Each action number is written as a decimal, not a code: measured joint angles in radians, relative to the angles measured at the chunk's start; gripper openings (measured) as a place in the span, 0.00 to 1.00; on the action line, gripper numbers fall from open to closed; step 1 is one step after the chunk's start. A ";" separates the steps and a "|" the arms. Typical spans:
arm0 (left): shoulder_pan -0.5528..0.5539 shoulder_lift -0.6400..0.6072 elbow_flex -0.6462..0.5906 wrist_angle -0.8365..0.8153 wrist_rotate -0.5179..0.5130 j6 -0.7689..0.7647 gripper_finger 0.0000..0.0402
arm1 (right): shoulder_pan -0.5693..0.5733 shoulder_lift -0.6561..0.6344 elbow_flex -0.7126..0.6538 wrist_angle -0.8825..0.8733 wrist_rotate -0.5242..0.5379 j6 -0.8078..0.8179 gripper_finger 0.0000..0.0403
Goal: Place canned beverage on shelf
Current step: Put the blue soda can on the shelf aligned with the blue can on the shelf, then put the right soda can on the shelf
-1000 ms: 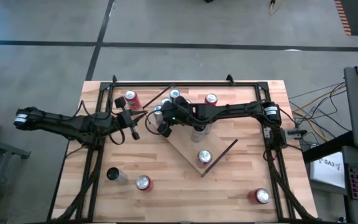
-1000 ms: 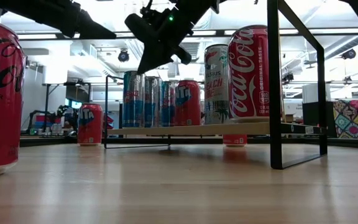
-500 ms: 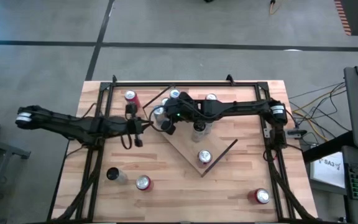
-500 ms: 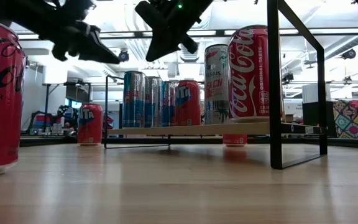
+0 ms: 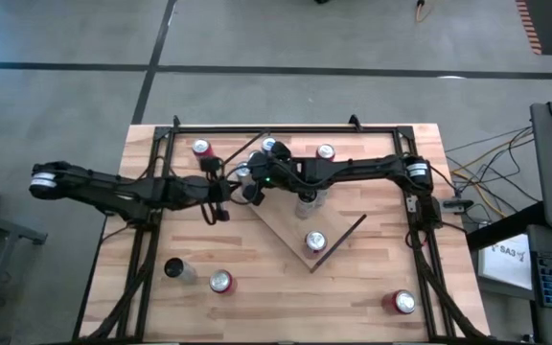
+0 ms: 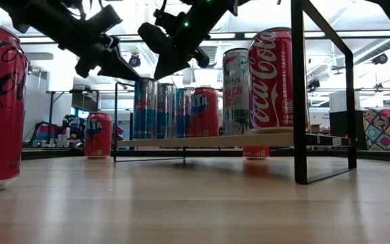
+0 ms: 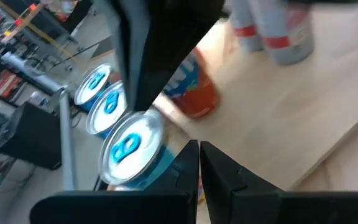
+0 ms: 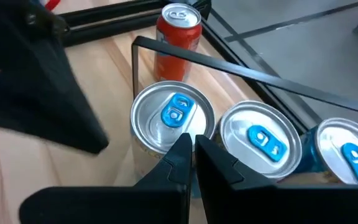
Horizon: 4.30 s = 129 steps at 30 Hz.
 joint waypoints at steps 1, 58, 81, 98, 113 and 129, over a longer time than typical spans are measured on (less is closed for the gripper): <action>0.003 0.000 0.000 -0.001 -0.016 -0.002 0.00 | 0.000 0.000 0.000 -0.004 -0.001 0.007 0.03; -0.049 -0.213 -0.002 0.042 0.030 -0.030 0.00 | 0.132 -0.010 0.395 -0.565 -0.079 0.154 0.03; -0.056 -0.227 -0.002 0.286 0.034 -0.282 0.00 | 0.419 -0.026 0.537 -1.160 -0.429 0.256 0.03; -0.242 -0.120 -0.002 0.609 0.284 -0.451 0.00 | 0.682 -0.146 0.515 -1.103 -0.427 0.318 0.03; -0.336 0.139 -0.002 0.948 0.284 -0.459 0.00 | 0.756 -0.274 0.221 -0.935 -0.316 0.326 0.03; -0.418 0.353 0.211 0.724 0.281 -0.475 0.00 | 0.807 -0.503 -0.301 -0.687 -0.275 0.760 0.03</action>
